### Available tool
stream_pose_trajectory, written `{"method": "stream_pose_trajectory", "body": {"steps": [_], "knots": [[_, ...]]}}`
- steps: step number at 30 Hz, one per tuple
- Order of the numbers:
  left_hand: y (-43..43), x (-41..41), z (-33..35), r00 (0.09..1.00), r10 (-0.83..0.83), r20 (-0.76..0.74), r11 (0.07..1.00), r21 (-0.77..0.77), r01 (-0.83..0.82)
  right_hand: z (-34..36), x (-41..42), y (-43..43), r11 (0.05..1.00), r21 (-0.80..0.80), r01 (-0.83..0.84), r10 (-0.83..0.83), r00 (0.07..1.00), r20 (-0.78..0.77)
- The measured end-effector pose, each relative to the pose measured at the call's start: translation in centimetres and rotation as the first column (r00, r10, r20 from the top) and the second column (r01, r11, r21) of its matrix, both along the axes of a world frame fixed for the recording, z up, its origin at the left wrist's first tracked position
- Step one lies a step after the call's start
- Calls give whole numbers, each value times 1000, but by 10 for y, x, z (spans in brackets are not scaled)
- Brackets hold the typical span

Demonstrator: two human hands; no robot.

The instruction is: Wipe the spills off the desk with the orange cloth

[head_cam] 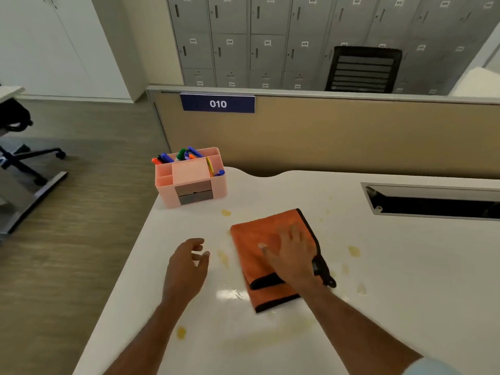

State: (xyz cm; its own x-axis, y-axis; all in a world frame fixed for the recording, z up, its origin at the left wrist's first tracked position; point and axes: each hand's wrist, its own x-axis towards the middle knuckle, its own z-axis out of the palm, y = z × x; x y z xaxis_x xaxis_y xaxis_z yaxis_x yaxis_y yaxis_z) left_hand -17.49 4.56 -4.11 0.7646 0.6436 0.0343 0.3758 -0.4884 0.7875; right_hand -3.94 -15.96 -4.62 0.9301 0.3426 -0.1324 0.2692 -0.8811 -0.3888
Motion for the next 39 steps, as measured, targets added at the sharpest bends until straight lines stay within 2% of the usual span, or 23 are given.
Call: {"method": "stream_pose_trajectory", "body": {"steps": [2,5,8,11,15,19,21,24,27,30,33,36,39], "knots": [[25,-30,-9,998,56,-7,997,59,-56,-15,-9,19,997,-77,-15,9,997,-78],[64,-72,-24,996,81,-46,980,187,-72,-32,-14,35,982,-187,-23,23,1000,-2],[84,-95,-41,991,32,-130,958,288,7,-38,-8,48,977,-213,18,-5,998,62],[84,-99,-53,981,-30,-193,937,336,95,-39,0,61,971,-238,-17,34,997,65],[85,-96,-57,975,-67,-213,923,358,142,-35,1,65,969,-151,-193,209,973,101],[91,-93,-54,964,-96,-249,904,384,189,-43,-9,30,905,-58,-421,425,895,136],[94,-88,-53,959,-88,-268,904,383,190,-47,-2,9,934,-64,-350,356,922,154],[95,-84,-52,958,-60,-280,907,385,170,-43,27,14,985,-136,-101,119,985,124],[95,-85,-54,957,-61,-283,904,390,173,-36,58,51,986,-164,-14,29,995,94],[94,-85,-56,958,-48,-281,905,394,161,-37,73,84,992,-126,-13,30,990,137],[95,-85,-56,959,-50,-278,904,396,162,-32,72,122,999,-9,-34,35,989,146],[97,-85,-57,956,-54,-288,900,401,171,-33,47,146,981,27,-194,188,970,155],[96,-85,-56,957,-60,-284,902,396,174,-39,22,126,942,31,-333,320,926,201]]}}
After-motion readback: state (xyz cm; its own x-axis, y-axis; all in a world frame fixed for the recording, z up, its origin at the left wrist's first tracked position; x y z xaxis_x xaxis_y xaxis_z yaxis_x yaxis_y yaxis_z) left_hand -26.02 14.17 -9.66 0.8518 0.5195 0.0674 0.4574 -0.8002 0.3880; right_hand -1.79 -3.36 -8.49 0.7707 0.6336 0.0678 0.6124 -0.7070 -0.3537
